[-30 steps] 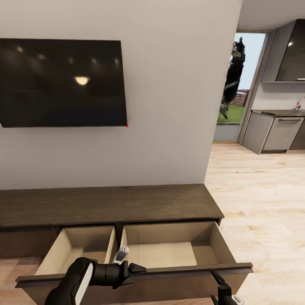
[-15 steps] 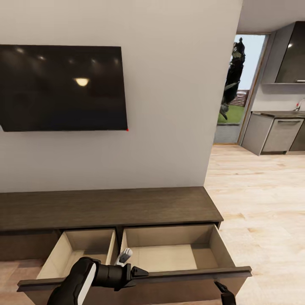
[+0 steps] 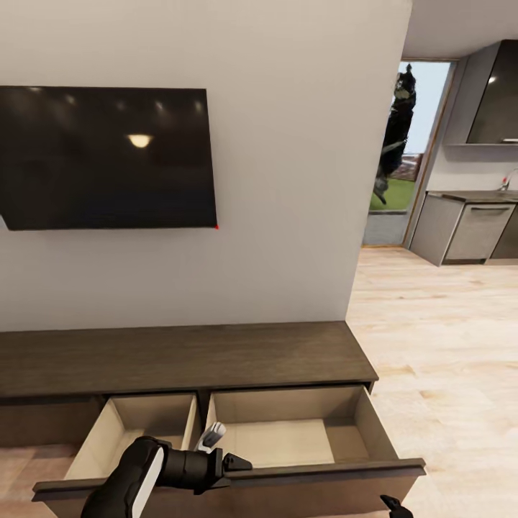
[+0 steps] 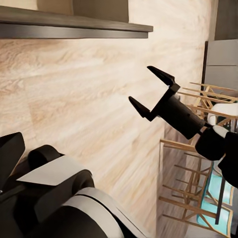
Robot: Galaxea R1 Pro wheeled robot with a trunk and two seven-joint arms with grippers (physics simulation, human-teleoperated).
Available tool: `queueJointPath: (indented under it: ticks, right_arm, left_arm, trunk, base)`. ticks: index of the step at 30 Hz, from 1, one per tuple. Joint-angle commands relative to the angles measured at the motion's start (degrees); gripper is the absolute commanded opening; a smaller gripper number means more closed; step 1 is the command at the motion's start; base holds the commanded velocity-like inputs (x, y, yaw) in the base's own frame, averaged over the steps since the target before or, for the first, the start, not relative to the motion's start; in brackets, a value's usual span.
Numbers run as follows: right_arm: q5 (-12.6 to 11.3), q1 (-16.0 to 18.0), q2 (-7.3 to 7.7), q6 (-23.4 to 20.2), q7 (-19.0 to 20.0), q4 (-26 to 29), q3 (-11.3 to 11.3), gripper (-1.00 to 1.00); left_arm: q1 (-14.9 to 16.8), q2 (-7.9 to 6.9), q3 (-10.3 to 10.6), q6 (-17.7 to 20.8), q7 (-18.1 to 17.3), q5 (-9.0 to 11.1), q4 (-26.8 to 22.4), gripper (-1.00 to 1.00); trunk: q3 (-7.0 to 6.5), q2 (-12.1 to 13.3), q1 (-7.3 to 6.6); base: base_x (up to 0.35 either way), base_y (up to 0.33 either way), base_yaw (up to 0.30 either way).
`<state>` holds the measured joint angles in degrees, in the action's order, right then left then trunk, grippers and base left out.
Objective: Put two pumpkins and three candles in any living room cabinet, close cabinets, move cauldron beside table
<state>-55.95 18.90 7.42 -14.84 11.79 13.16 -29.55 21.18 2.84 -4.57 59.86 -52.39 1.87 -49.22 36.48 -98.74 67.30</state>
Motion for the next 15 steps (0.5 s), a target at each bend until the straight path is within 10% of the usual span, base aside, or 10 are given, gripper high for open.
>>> queueJointPath:
  ticks: [1, 15]
  right_arm:
    - [0.0, 0.0, 0.01, 0.2, -0.1, 0.0, 0.0, 1.0]
    - [4.1, 0.1, 0.61, 2.0, -22.0, 0.4, 2.0, 1.0]
  left_arm:
    - [0.0, -0.01, 0.0, 0.0, 0.0, 0.0, 0.0, 1.0]
    - [0.0, 0.02, 0.0, -0.2, 1.0, -0.2, 0.0, 1.0]
  trunk:
    - [-0.18, 0.4, -0.23]
    - [-2.7, 6.0, -3.3]
  base:
    - [0.0, 0.0, 0.0]
    - [0.0, 0.0, 0.0]
